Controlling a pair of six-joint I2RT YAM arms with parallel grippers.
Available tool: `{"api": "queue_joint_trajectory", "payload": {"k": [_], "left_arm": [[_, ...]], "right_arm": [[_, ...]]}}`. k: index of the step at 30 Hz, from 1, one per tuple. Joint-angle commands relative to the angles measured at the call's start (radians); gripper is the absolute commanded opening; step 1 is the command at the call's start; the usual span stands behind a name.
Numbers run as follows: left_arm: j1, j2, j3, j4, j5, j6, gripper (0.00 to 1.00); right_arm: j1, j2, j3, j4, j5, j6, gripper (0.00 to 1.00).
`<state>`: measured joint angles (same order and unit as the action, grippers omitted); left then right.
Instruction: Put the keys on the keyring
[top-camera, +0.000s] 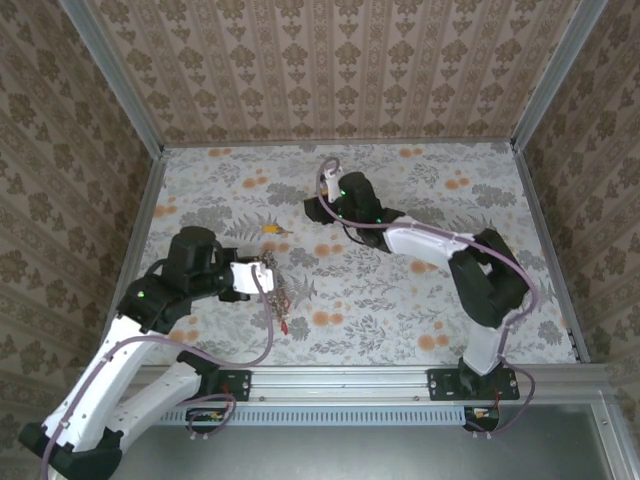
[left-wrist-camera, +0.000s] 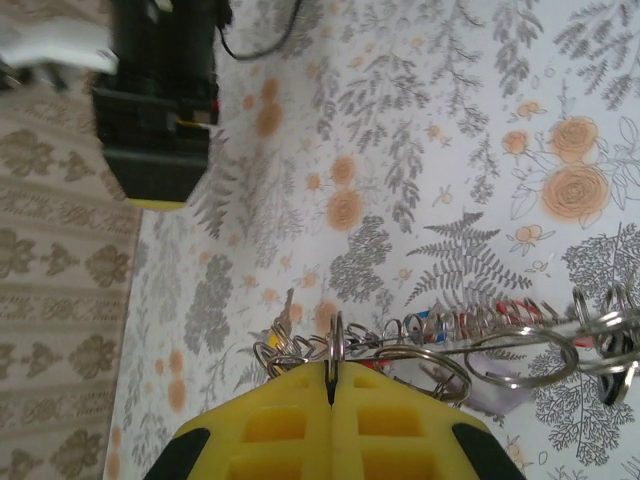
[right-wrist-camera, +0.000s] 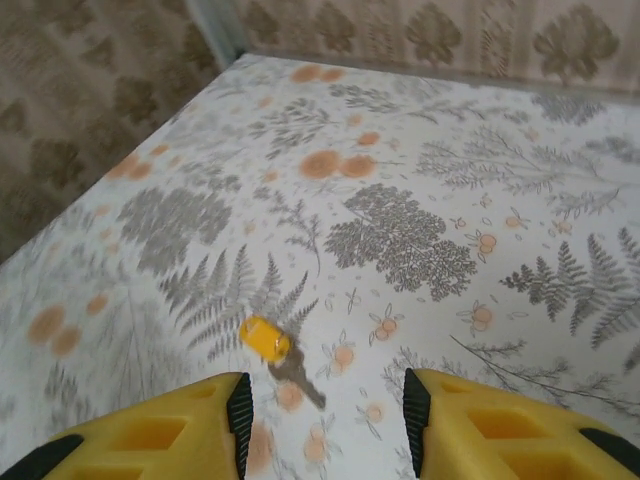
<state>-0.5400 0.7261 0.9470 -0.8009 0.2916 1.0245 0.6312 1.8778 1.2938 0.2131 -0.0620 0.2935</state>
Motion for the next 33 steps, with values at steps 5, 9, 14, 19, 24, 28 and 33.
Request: {"api": "queue_joint_trajectory", "payload": {"k": [5,9,14,19,24,28,33], "left_arm": [[0.152,0.019,0.206,-0.168,0.192,-0.063,0.0],[0.231,0.129,0.325,-0.339,0.243,-0.105,0.0],[0.299,0.156,0.319,-0.33,0.256,-0.203,0.0],[0.383,0.158,0.257,-0.239,0.273,-0.346,0.0],[0.437,0.183,0.207,-0.187,0.34,-0.441,0.0],[0.462,0.175,0.164,-0.161,0.345,-0.451,0.0],[0.471,0.172,0.14,-0.16,0.345,-0.446,0.0]], "right_arm": [[0.073,0.261,0.311,-0.415,0.183,0.196,0.51],[0.1,0.386,0.481,-0.55,0.18,0.18,0.55],[0.119,0.5,0.634,-0.634,0.166,0.172,0.57],[0.137,0.555,0.733,-0.659,0.194,0.227,0.55],[0.143,0.636,0.855,-0.726,0.175,0.319,0.48],[0.147,0.679,0.909,-0.744,0.164,0.345,0.43],[0.151,0.711,0.962,-0.802,0.188,0.358,0.39]]}}
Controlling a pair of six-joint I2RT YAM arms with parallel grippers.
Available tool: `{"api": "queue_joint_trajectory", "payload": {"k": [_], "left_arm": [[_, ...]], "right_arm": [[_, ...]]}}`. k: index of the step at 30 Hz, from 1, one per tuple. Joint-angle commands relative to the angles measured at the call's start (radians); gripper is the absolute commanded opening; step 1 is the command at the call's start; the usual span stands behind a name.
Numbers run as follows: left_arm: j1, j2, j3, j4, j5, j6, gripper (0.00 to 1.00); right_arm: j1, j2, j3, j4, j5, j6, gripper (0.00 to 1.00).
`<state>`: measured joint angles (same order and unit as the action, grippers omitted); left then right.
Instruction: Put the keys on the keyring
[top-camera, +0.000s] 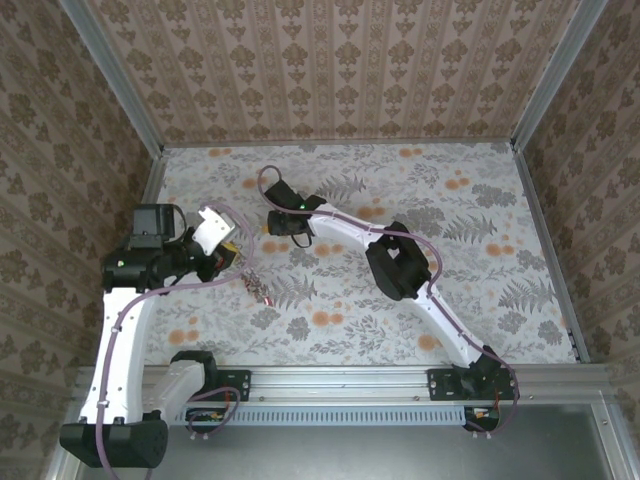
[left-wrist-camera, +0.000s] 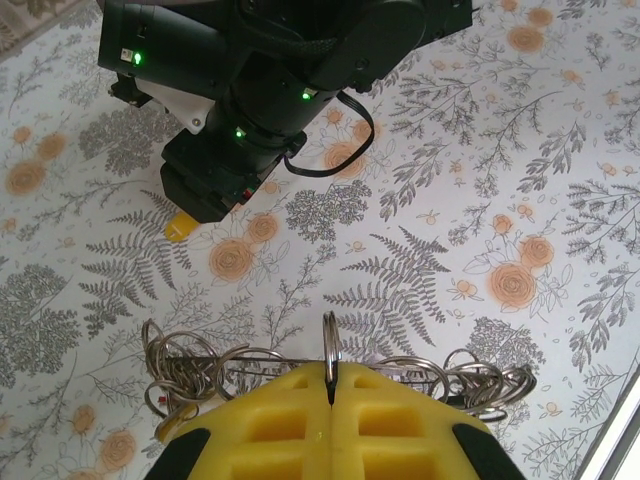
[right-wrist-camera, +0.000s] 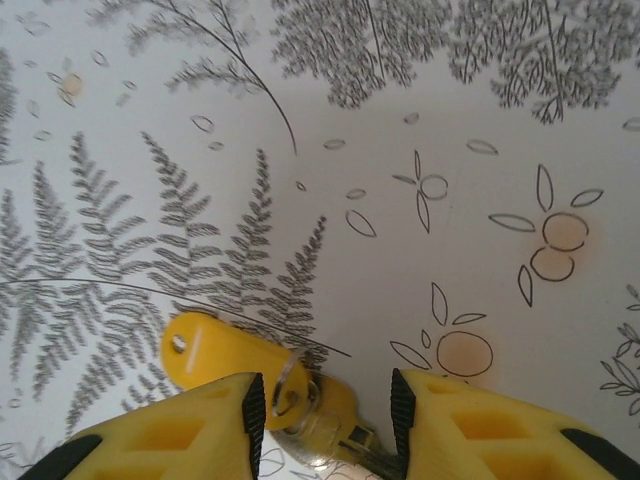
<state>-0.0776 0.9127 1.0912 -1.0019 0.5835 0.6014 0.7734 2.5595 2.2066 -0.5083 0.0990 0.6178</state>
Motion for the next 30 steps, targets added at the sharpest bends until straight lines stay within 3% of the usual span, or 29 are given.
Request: {"api": "queue_joint_trajectory", "payload": {"k": [1,14,21,26,30], "left_arm": [[0.009,-0.014,-0.008,0.043,0.053,-0.022,0.0],[0.01,-0.031,-0.059,0.08,0.093,-0.022,0.0],[0.009,-0.043,-0.08,0.07,0.169,0.016,0.0],[0.006,-0.064,-0.1,0.086,0.219,0.073,0.0],[-0.009,-0.064,-0.11,0.137,0.249,0.065,0.0]], "right_arm": [[0.008,0.034,0.058,-0.085,0.027,0.037,0.36],[0.01,0.042,0.074,-0.093,0.043,0.055,0.16],[0.011,-0.029,0.063,-0.061,-0.023,0.054,0.03],[-0.001,-0.201,-0.117,0.06,-0.064,-0.054,0.0],[-0.019,-0.409,-0.415,0.244,-0.102,-0.234,0.0]]}}
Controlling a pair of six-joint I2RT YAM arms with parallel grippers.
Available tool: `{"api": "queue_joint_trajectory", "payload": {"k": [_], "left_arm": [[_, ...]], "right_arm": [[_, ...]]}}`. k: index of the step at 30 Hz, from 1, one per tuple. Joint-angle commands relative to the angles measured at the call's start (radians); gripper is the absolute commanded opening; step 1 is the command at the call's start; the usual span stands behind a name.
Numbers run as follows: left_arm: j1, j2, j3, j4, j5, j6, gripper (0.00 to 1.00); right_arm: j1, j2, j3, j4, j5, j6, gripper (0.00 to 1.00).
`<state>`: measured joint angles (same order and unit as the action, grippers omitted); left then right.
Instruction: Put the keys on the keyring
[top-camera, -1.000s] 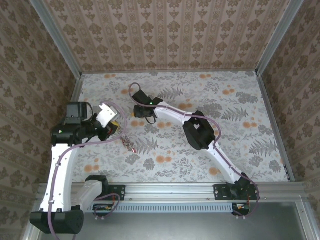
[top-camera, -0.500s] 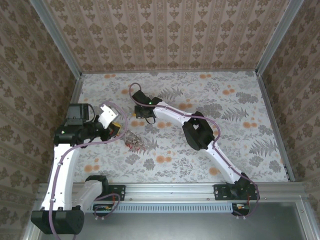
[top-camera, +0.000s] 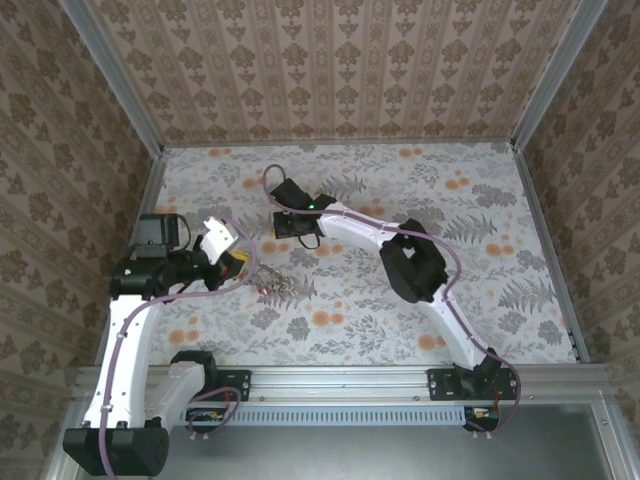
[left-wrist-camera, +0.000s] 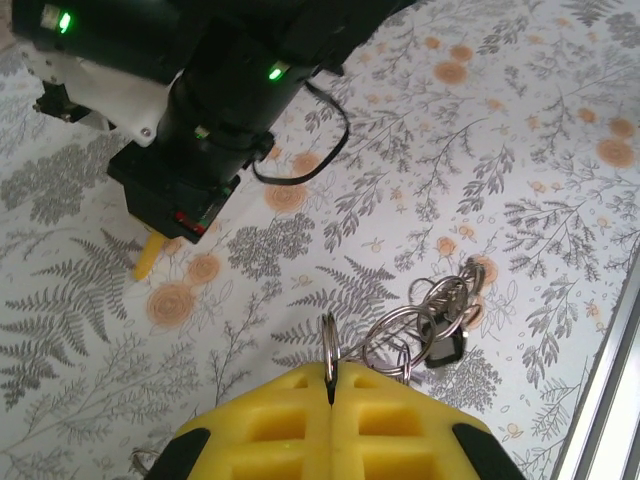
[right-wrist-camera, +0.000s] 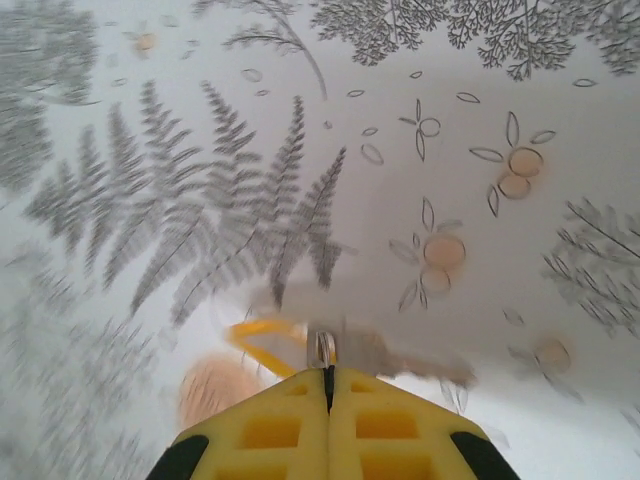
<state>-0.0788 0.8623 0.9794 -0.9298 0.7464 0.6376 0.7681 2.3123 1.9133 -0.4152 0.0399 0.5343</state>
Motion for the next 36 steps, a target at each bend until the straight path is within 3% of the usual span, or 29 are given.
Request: {"api": "queue_joint_trajectory", "payload": {"k": [1,5,12,16,22,26,32,36], "left_arm": [[-0.017,-0.006,0.005,0.069,0.09,0.035,0.0],[-0.094,0.013,0.015,0.083,0.085,0.089,0.0],[-0.344,0.112,0.042,0.218,-0.064,0.063,0.0],[-0.495,0.182,0.062,0.31,-0.193,0.059,0.0],[-0.617,0.275,0.078,0.416,-0.297,0.041,0.0],[-0.65,0.338,0.103,0.462,-0.297,-0.017,0.0],[-0.681,0.381,0.112,0.525,-0.276,-0.096,0.0],[-0.698,0.382,0.103,0.528,-0.279,-0.125,0.0]], "right_arm": [[-0.018,-0.219,-0.213,0.212,-0.055,-0.205,0.0],[-0.05,-0.432,-0.491,0.366,-0.187,-0.375,0.0],[-0.121,-0.771,-0.843,0.498,-0.356,-0.563,0.0],[-0.14,-0.951,-0.924,0.381,-0.426,-0.658,0.0],[-0.141,-1.187,-1.058,0.267,-0.498,-0.754,0.0],[-0.135,-1.263,-1.147,0.324,-0.552,-0.69,0.0],[-0.109,-1.267,-1.188,0.358,-0.452,-0.676,0.0],[-0.108,-1.242,-1.183,0.382,-0.46,-0.671,0.0]]}}
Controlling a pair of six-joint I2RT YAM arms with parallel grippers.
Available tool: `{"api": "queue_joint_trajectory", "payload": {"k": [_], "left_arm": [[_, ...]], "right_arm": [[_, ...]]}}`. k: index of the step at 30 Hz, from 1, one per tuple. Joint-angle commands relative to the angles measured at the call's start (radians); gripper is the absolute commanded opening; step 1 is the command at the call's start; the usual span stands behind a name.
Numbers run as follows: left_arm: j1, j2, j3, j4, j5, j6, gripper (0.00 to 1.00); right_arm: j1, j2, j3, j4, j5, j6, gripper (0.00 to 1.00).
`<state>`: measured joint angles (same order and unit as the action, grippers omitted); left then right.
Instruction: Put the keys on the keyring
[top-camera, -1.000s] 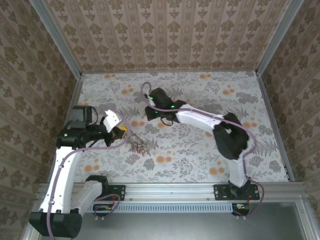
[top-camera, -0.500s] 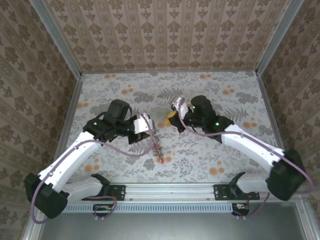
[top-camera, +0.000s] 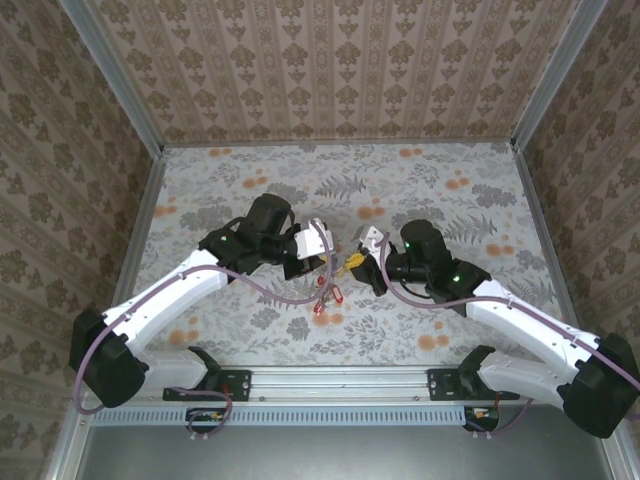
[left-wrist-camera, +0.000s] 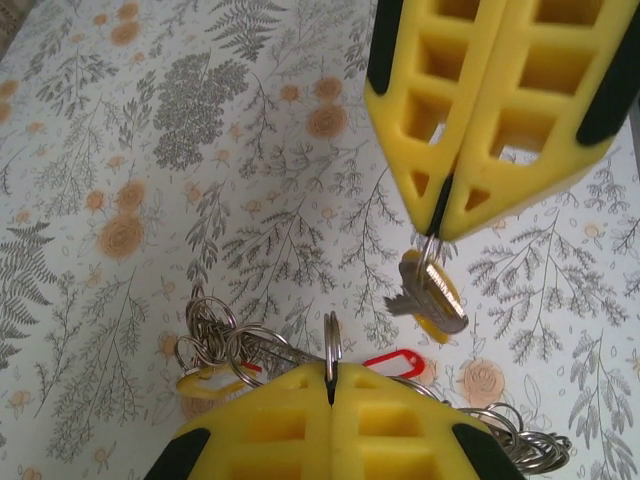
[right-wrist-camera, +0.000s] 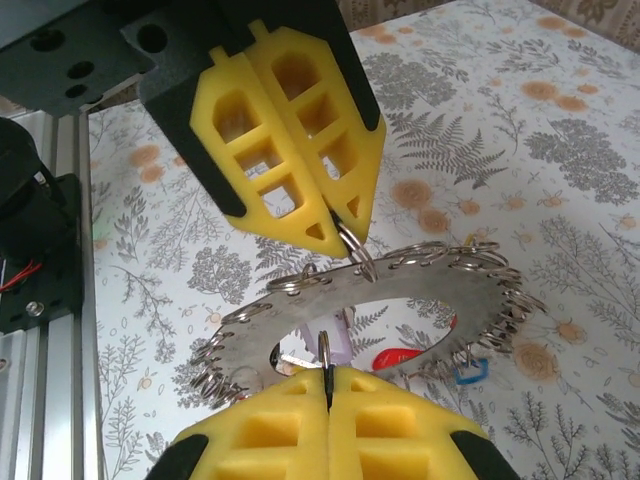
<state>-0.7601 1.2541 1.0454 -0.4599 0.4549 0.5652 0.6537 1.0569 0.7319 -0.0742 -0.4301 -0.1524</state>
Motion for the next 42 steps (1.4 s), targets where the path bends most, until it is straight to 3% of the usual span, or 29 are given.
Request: {"api": "queue_joint_trajectory", "payload": {"k": [1,13,42], "left_arm": [[-0.02,-0.01,0.034,0.058,0.011,-0.06,0.0],[-0.029,-0.004,0.023,0.057,-0.014,-0.116,0.0],[-0.032,0.032,0.015,0.069,-0.036,-0.167,0.0]], "right_arm": [[0.007,0.02,0.001,0.046,0.003,0.019,0.0],[0.011,0.064,-0.017,0.185,0.033,0.176,0.0],[0.009,0.105,-0.039,0.339,-0.003,0.287,0.0]]}}
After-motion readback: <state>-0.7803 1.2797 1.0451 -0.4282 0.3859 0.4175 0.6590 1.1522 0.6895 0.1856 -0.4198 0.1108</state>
